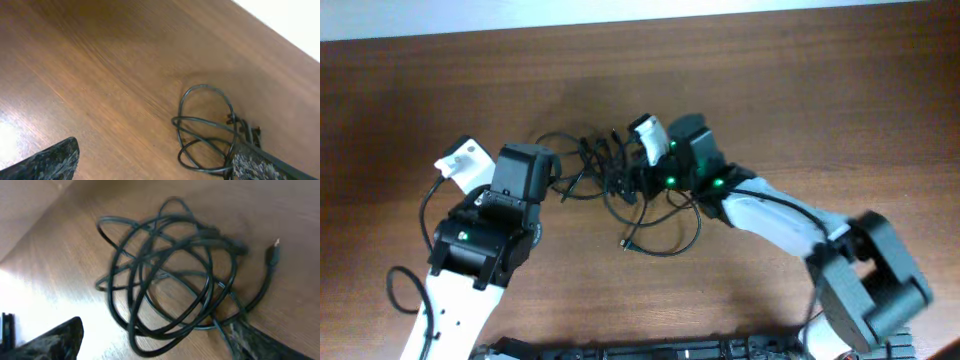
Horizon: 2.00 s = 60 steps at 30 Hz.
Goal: Untangle cables
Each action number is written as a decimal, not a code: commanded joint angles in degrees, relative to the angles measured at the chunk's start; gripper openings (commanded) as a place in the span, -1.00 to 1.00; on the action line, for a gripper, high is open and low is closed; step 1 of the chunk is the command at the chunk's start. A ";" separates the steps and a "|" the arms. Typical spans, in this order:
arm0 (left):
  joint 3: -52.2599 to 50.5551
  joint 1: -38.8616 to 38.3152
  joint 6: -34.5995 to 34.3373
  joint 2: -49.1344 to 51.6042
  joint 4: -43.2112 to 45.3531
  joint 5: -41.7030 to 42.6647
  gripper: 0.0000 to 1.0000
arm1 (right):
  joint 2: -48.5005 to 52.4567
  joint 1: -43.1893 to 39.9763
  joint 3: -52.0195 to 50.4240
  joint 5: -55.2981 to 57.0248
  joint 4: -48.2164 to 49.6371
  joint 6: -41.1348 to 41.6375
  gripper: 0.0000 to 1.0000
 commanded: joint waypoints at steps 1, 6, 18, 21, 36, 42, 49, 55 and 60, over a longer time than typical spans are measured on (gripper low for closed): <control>0.02 0.26 0.48 1.64 -0.15 1.49 0.98 | 3.13 0.63 0.20 2.01 2.25 2.25 0.76; 0.02 0.26 0.48 1.62 -0.15 3.89 0.98 | 3.23 0.68 0.20 8.79 -0.50 2.27 0.62; 0.02 0.24 0.50 1.62 -0.15 12.70 0.87 | 4.13 0.63 0.28 14.69 -1.20 2.45 -0.92; 0.02 0.24 0.50 1.62 -0.15 14.95 0.43 | -10.71 0.68 4.26 20.17 -15.47 -0.42 -0.92; 0.02 0.20 30.27 1.62 13.70 43.95 0.98 | -43.98 0.66 34.21 31.67 -22.03 -9.55 -0.92; 0.02 0.20 36.72 1.64 17.94 49.83 0.98 | -43.17 0.66 38.49 31.82 2.89 -20.24 -0.92; -0.02 0.20 36.72 1.64 17.35 49.96 0.98 | -38.95 0.66 52.15 31.69 20.46 -34.77 -0.92; -0.02 0.20 36.70 1.64 17.55 49.94 0.98 | -17.31 0.59 89.07 46.66 -7.78 -53.44 -0.92; -0.02 0.20 41.24 1.73 18.08 51.04 0.99 | -3.67 -0.63 107.23 54.36 -23.45 -61.70 -0.93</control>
